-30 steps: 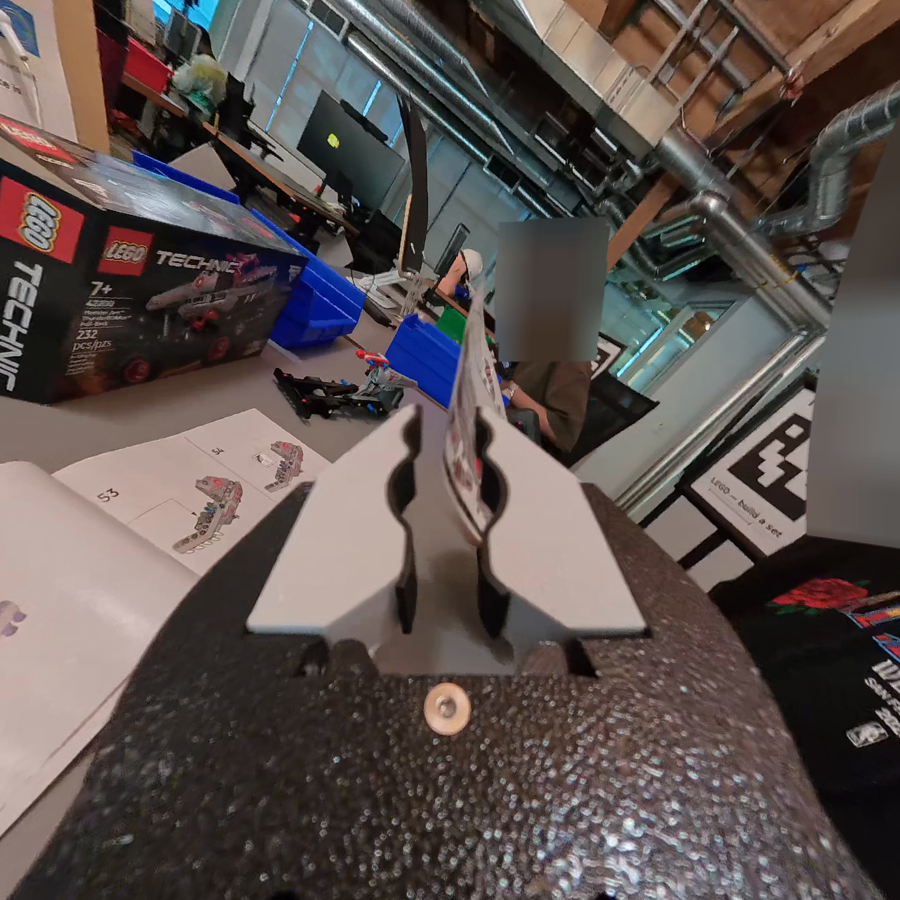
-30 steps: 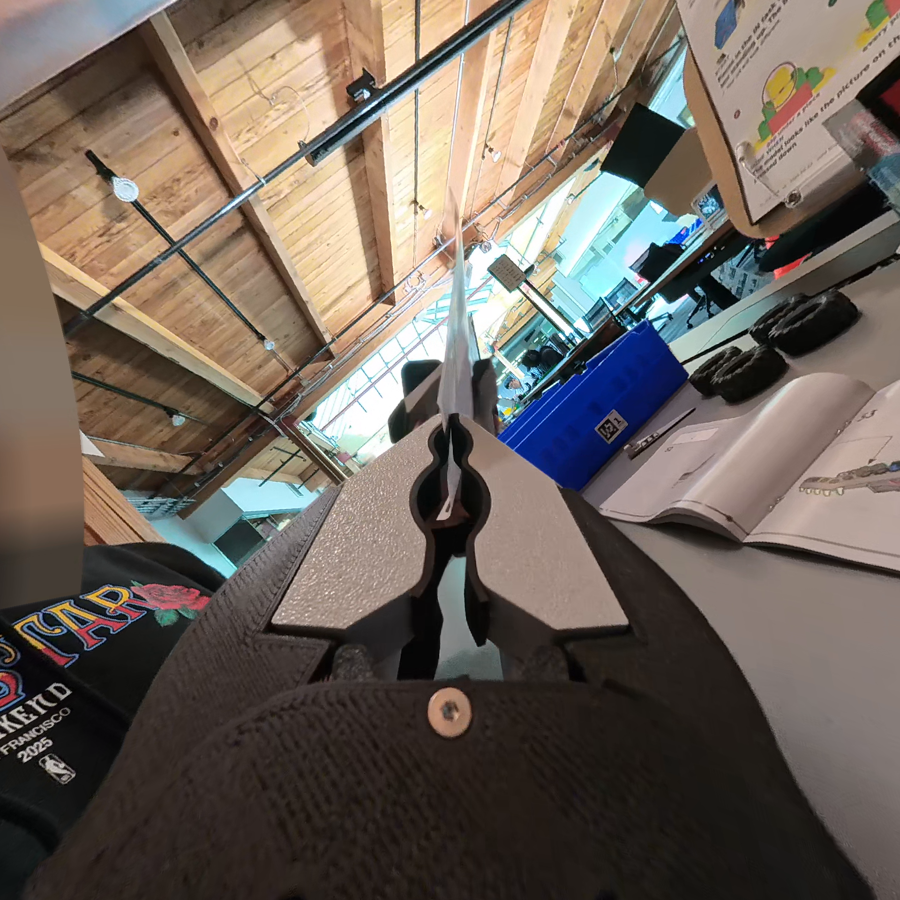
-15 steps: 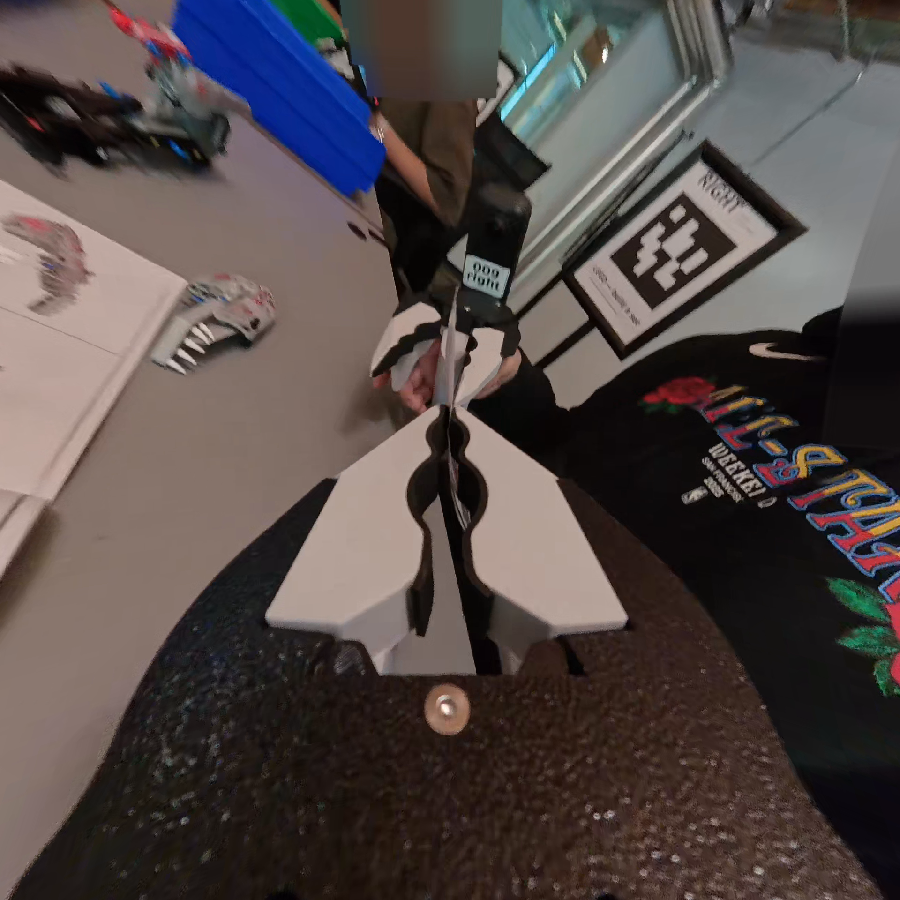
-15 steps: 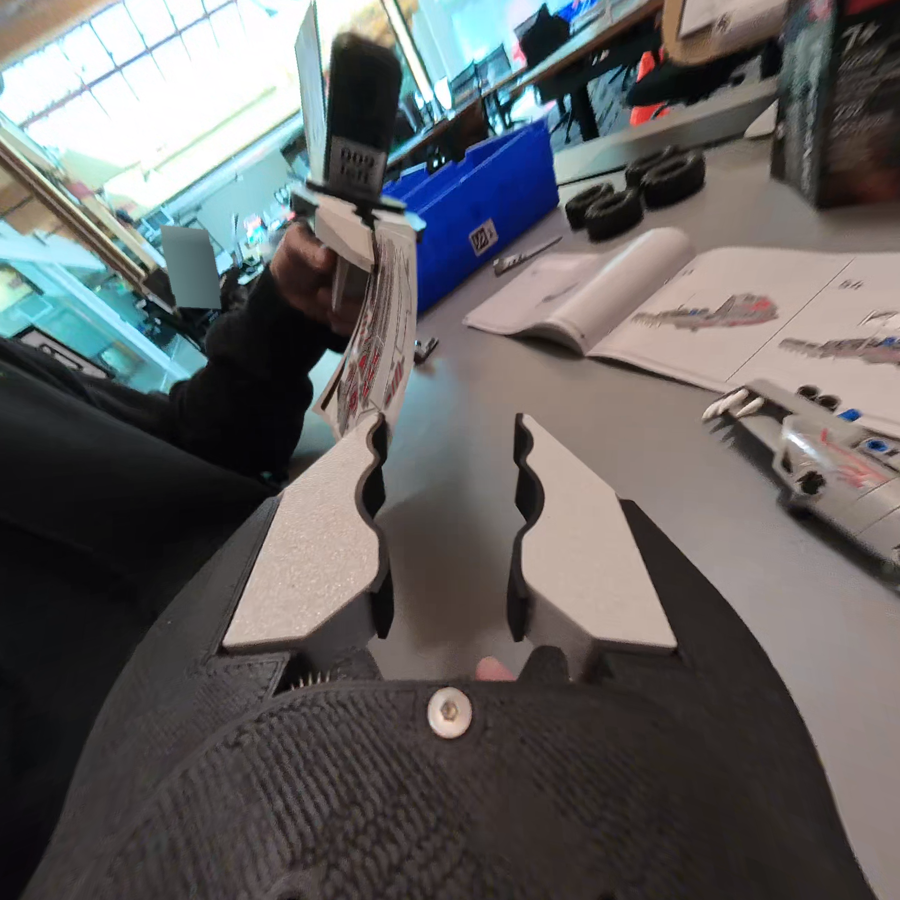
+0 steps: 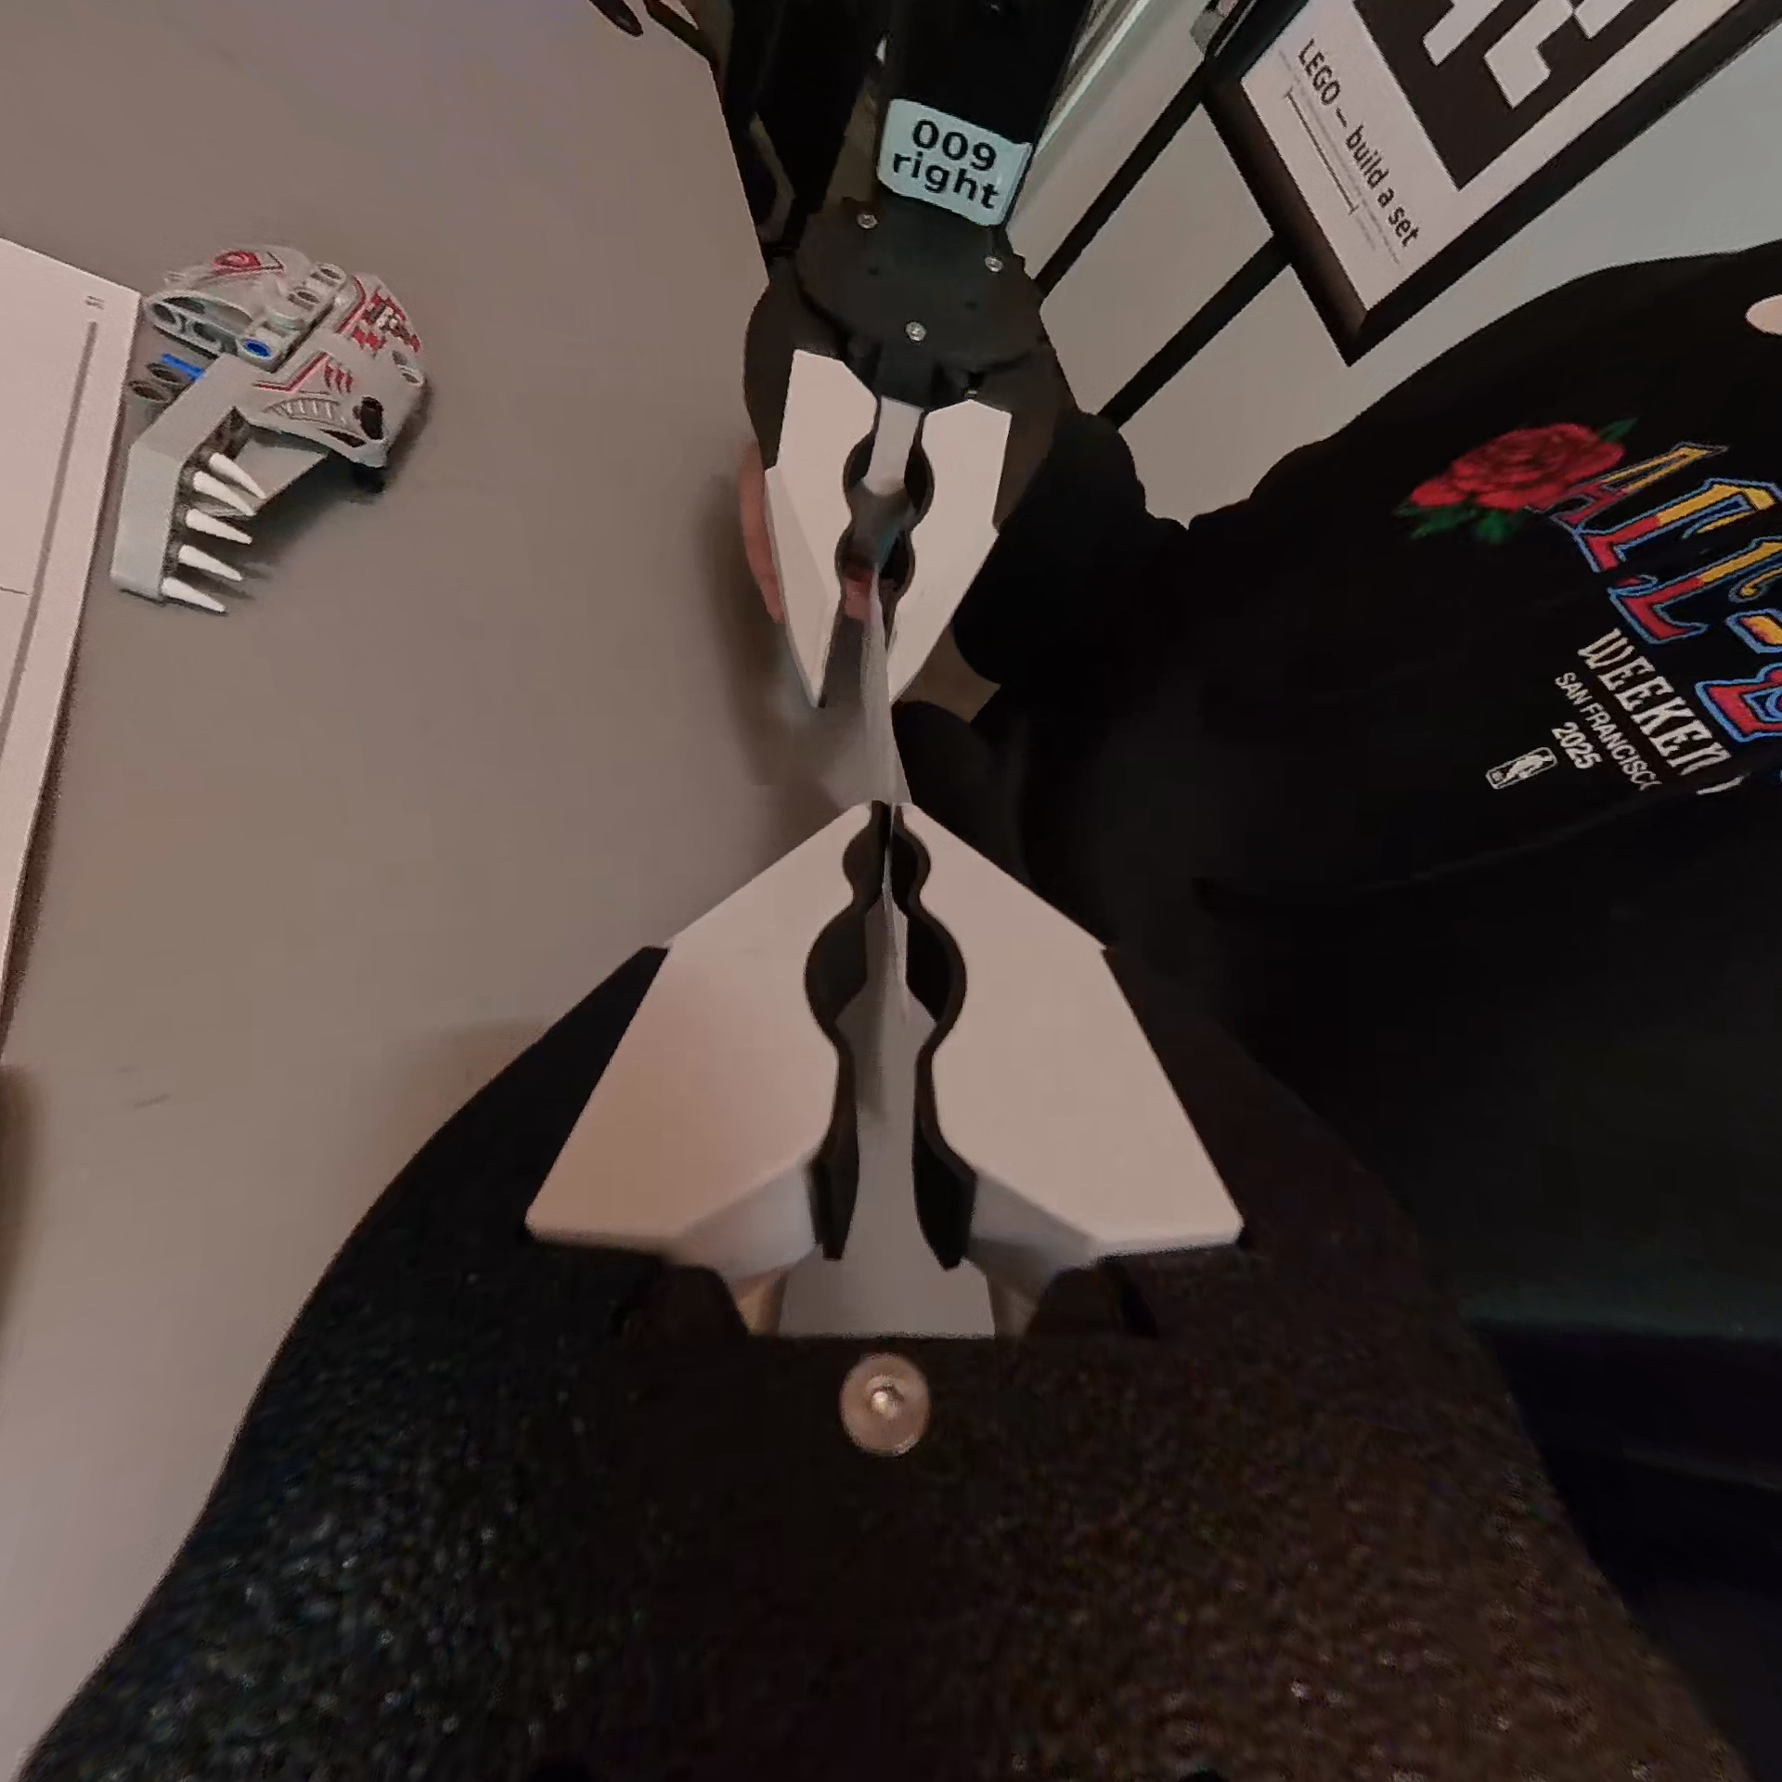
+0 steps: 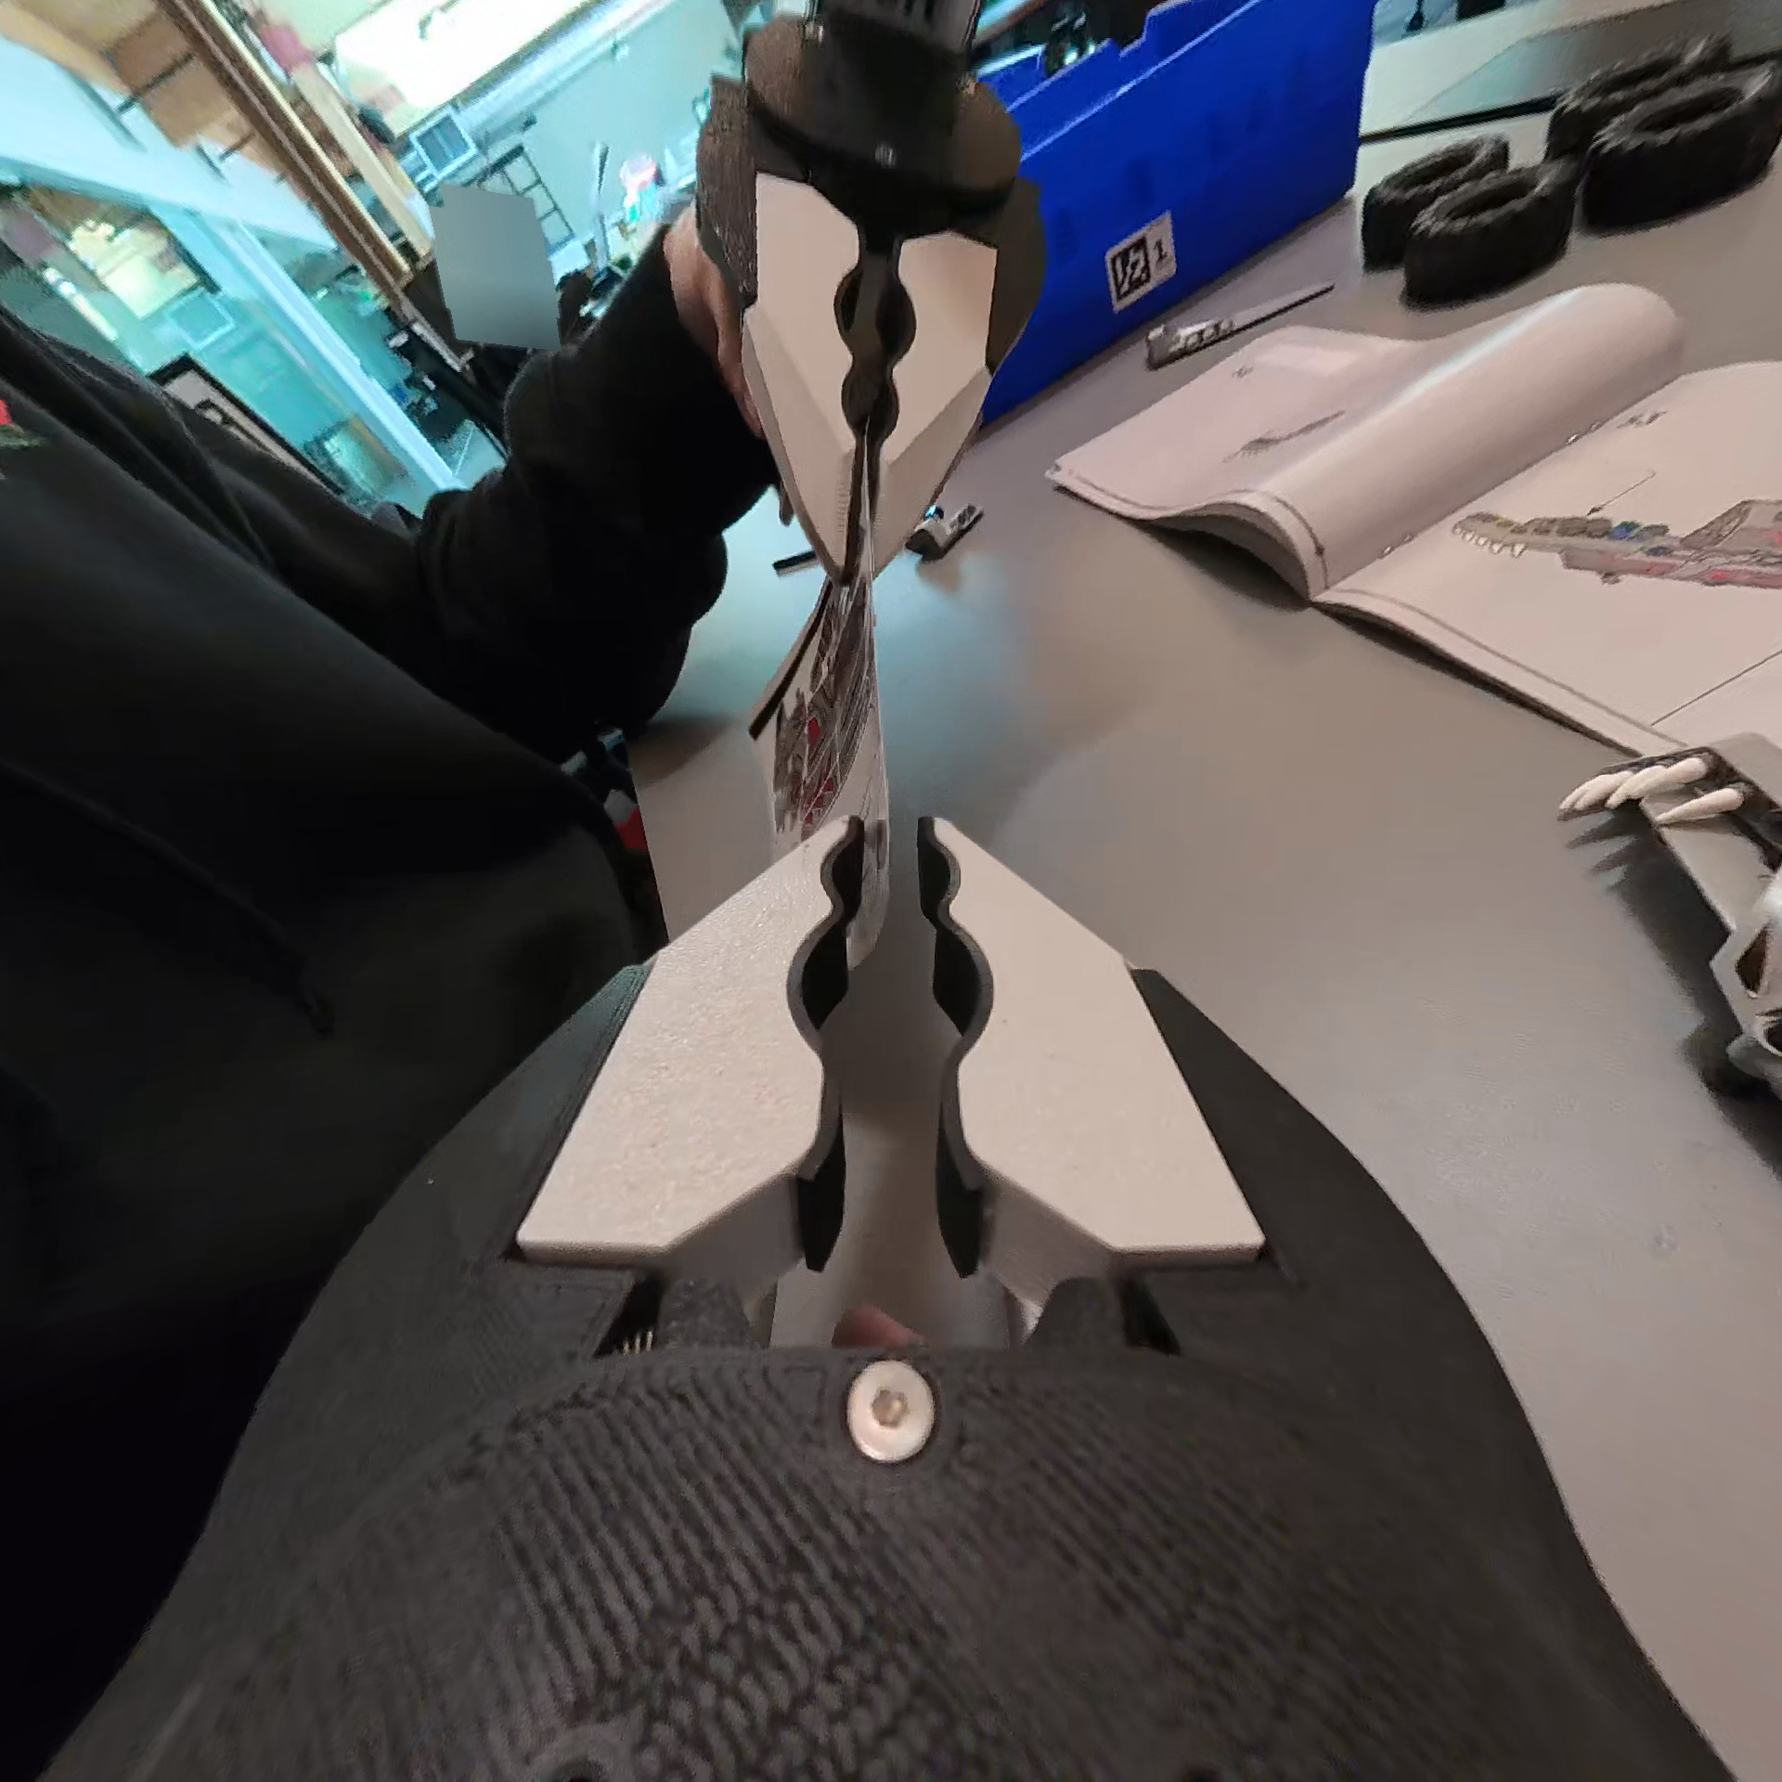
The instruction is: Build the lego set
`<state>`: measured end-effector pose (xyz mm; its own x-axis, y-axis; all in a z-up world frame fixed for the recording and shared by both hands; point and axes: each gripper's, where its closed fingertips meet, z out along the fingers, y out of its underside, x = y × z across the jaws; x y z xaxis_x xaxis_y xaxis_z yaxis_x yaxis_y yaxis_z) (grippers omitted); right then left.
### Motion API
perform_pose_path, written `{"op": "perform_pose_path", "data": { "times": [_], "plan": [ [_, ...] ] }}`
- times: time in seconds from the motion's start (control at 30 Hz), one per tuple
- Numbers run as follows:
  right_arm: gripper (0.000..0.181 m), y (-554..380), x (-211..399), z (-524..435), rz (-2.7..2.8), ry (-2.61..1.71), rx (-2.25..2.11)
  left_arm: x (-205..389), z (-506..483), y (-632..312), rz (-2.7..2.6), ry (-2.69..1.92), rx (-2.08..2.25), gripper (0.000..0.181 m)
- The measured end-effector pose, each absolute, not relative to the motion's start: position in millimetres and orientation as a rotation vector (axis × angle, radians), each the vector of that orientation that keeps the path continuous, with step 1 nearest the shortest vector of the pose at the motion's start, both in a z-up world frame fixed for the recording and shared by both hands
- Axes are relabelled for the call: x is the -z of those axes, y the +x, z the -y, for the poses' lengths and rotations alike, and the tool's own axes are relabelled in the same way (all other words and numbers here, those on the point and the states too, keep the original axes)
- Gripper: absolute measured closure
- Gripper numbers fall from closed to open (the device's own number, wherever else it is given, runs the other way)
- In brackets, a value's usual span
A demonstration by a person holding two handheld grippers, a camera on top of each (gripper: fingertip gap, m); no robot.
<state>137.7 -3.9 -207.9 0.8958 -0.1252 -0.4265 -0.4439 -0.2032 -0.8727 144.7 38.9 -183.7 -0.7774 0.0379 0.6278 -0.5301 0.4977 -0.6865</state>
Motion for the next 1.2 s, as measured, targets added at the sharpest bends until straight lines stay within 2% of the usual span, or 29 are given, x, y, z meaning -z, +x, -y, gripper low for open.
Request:
{"op": "perform_pose_path", "data": {
  "times": [0.07,0.43,0.53,0.77,1.03,1.2],
  "plan": [
    [0.181,137.6,210.6,3.3,-0.415,-1.777,-0.313,186.6,-36.6,145.3,2.182,0.386,-1.247,0.181],
    [0.181,151.8,213.6,9.3,-0.570,-1.709,-0.361,195.5,-28.9,176.4,2.206,0.501,-1.336,0.176],
    [0.181,152.0,214.0,10.5,-0.588,-1.701,-0.364,204.6,-30.7,178.4,2.258,0.504,-1.312,0.181],
    [0.181,154.0,218.4,14.1,-0.581,-1.742,-0.344,207.8,-31.7,176.7,2.295,0.419,-1.328,0.181],
    [0.164,159.2,228.8,13.7,-0.501,-1.860,-0.317,215.3,-33.9,170.0,2.292,0.366,-1.214,0.181],
    [0.179,158.1,228.2,10.4,-0.444,-1.872,-0.377,217.8,-32.8,168.9,2.295,0.369,-1.182,0.181]
  ]
}}
